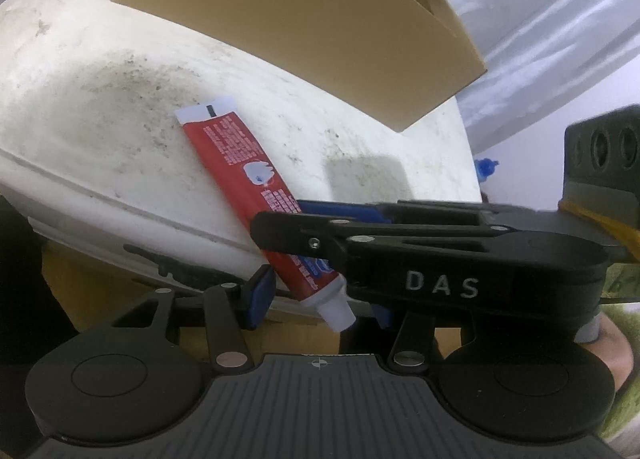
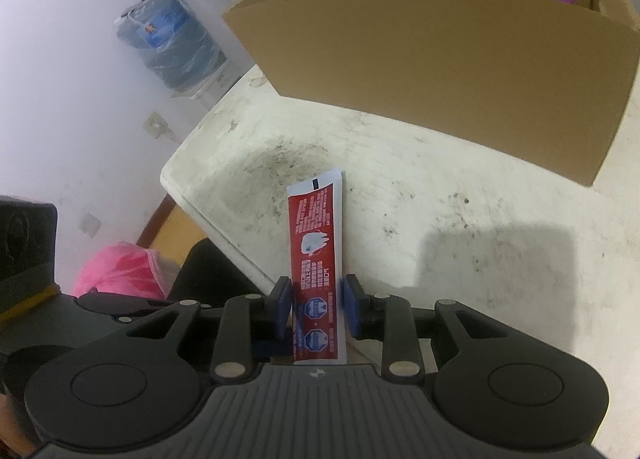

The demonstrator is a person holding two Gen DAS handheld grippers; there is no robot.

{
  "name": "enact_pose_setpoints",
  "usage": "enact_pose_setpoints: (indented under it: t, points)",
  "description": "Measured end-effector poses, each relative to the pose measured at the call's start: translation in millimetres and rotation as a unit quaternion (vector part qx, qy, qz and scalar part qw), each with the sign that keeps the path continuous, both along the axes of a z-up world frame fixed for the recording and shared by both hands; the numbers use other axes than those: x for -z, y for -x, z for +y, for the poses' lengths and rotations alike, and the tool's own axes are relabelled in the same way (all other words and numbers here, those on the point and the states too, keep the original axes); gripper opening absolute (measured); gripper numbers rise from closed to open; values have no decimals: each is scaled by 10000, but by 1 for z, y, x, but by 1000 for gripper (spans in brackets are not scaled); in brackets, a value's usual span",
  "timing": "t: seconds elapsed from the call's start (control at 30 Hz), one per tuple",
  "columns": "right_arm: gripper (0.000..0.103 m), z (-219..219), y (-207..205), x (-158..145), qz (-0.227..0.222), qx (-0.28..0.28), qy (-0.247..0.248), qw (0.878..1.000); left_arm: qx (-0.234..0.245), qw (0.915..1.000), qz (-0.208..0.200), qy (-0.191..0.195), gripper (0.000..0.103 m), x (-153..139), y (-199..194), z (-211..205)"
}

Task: Organize objects
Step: 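Lift the toothpaste tube off the table with the right gripper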

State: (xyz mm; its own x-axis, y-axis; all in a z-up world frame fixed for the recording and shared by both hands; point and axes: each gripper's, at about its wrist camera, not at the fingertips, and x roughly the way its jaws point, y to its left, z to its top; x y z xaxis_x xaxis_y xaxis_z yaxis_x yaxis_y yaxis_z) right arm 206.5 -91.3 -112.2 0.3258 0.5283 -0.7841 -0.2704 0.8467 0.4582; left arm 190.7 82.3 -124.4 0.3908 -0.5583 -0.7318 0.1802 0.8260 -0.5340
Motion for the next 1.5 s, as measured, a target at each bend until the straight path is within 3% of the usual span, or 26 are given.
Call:
enact_pose_setpoints:
  t: [0.6, 0.9, 1.13, 1.5]
  points:
    - [26, -39, 2, 23, 880, 877, -1266, 9841, 79, 9993, 357, -40, 51, 13, -3, -3]
    - [28, -47, 9, 36, 1209, 1136, -1714, 9711, 191, 9995, 266, 29, 46, 11, 2, -5]
    - [29, -41, 14, 41, 1234, 1196, -1770, 9691, 220, 9994, 237, -148, 46, 11, 2, -9]
    - [29, -46, 19, 39, 1093, 1274, -2046, 9644, 255, 9975, -265, -597, 41, 0, 9, -24]
